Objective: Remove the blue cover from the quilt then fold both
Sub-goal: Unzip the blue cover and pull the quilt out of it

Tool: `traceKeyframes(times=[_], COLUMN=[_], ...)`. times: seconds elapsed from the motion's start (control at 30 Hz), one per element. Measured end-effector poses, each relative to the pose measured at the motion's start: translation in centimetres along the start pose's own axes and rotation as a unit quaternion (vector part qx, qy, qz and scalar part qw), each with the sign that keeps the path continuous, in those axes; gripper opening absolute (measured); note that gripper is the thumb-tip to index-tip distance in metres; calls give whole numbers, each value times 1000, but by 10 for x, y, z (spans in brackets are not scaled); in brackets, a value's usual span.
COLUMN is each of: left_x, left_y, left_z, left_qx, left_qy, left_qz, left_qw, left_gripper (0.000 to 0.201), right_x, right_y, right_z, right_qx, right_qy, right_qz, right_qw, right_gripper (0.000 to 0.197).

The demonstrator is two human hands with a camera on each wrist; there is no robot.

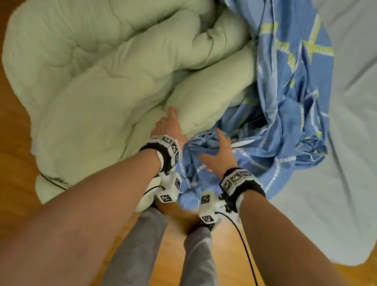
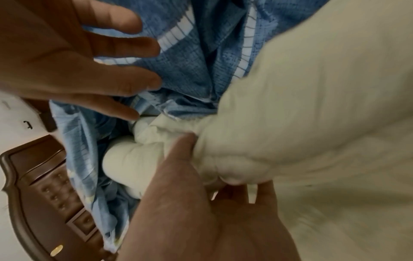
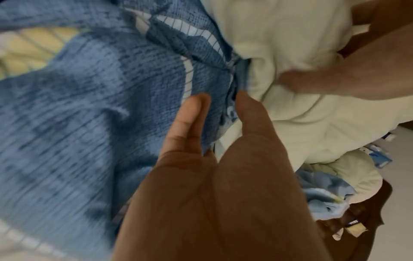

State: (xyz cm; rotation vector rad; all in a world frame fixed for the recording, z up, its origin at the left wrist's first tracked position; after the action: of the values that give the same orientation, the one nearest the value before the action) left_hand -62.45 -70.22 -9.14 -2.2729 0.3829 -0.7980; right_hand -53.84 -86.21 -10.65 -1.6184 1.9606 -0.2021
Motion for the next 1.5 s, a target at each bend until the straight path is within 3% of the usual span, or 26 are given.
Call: traceKeyframes(times=[0.07,0.13,0.17,0.23,0.27,0.47,0.6,0.67,0.77,0.83,0.9,1.0,1.07,1.1,1.17,1.23,1.3,1.4,1.5], left_x=[-3,-7,-8,-8,-5,2,-44,-72,-101,-120,-139,-146,-129,-113,-69,-24,13,35,27], left_y=[-2,-15,-26,-55,-73,-194,-262,-274,-267,-251,-231,-203,-186,-177,-157,-134,-115,-89,-67], left_z=[4,1,-1,-8,-15,-76,-121,-137,-152,-157,-155,-146,-132,-123,-102,-81,-63,-36,-12], left_qx=[-20,-14,-6,14,22,74,130,123,83,60,38,15,52,87,144,136,106,40,-1], left_qy=[16,23,23,23,24,36,-28,-56,-67,-80,-91,-125,-125,-89,45,172,239,204,82], left_qz=[36,54,51,46,48,111,103,81,71,72,76,98,156,186,222,243,261,306,355], left_qw=[999,998,998,999,998,990,986,988,992,992,992,987,978,974,963,945,929,929,931], left_gripper=[63,56,51,35,29,30,39,41,25,15,23,37,55,64,72,77,70,58,82], right_x=[-3,-1,1,-3,-7,-35,-62,-75,-97,-100,-93,-83,-65,-63,-60,-55,-50,-49,-55], right_y=[12,19,19,12,6,-36,-53,-47,-31,-21,-12,-11,-11,-15,-28,-42,-57,-71,-62], right_z=[9,9,8,-6,-15,-53,-81,-82,-77,-63,-44,-47,-28,-35,-47,-54,-53,-29,6], right_qx=[-22,-34,-35,-16,-7,42,52,34,60,61,44,18,34,53,127,195,244,211,124], right_qy=[16,58,81,111,117,123,108,112,104,106,106,93,86,83,73,65,77,70,55], right_qz=[-12,-77,-98,-131,-161,-252,-248,-246,-155,-107,-68,-32,-24,-17,-1,-18,-26,22,70], right_qw=[1000,995,991,985,980,959,961,962,981,987,991,995,995,995,989,978,966,975,988], right_gripper=[94,85,73,30,22,49,17,21,47,48,48,67,57,54,51,68,82,101,119])
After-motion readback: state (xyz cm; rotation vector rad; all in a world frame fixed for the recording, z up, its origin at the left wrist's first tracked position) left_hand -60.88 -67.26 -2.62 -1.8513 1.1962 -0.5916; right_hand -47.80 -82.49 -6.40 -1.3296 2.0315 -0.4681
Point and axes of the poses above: each hand's wrist, its own z-axis towards the middle knuckle, its own y-axis out of the palm, x = y × z, the point moved 2 cm from there along z, towards the middle knuckle, and after that the axes turned 13 degrees about y, right-handed, at the moved point
